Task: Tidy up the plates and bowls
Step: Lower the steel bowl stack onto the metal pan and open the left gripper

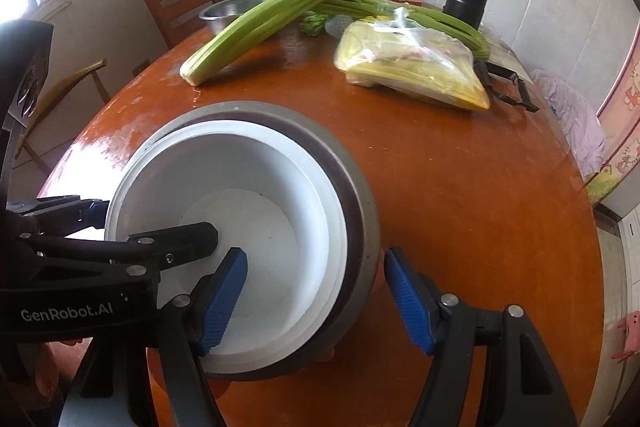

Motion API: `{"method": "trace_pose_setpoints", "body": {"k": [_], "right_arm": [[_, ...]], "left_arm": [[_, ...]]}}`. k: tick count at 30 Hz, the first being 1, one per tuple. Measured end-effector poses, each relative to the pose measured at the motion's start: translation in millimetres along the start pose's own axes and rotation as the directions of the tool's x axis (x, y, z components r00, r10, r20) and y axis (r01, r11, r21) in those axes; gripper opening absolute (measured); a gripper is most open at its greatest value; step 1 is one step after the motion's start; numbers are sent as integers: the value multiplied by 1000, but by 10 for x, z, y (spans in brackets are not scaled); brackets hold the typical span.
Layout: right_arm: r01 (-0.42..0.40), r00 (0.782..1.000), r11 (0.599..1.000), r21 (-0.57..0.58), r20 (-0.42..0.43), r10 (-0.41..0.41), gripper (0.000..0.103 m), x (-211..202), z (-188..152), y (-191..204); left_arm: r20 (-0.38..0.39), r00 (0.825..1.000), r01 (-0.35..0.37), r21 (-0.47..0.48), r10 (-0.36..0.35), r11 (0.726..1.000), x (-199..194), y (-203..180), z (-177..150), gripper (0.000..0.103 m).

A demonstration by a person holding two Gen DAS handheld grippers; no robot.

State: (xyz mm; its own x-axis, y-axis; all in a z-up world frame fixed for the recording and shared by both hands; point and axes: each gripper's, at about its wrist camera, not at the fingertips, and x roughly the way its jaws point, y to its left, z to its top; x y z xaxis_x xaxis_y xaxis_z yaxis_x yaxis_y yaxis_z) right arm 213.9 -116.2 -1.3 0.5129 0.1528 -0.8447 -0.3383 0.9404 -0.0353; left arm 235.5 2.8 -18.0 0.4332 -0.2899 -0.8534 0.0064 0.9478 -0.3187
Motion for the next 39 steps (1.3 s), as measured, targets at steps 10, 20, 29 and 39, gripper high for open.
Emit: {"method": "trace_pose_setpoints", "body": {"k": [10,20,29,39], "right_arm": [[13,1000,1000,17,9,-13,70,-39,-27,-130],[25,999,1000,2,22,-25,70,-102,-25,-71],[23,997,1000,15,67,-24,70,-236,-5,-98],[27,995,999,24,91,-29,70,-341,-16,-100]], "left_arm": [[27,998,-49,11,49,999,-39,-30,-10,72],[60,995,-76,25,75,997,-156,-9,-20,72],[146,986,-86,24,82,996,-407,-17,0,72],[178,979,-100,22,94,995,-563,-39,-57,72]]}}
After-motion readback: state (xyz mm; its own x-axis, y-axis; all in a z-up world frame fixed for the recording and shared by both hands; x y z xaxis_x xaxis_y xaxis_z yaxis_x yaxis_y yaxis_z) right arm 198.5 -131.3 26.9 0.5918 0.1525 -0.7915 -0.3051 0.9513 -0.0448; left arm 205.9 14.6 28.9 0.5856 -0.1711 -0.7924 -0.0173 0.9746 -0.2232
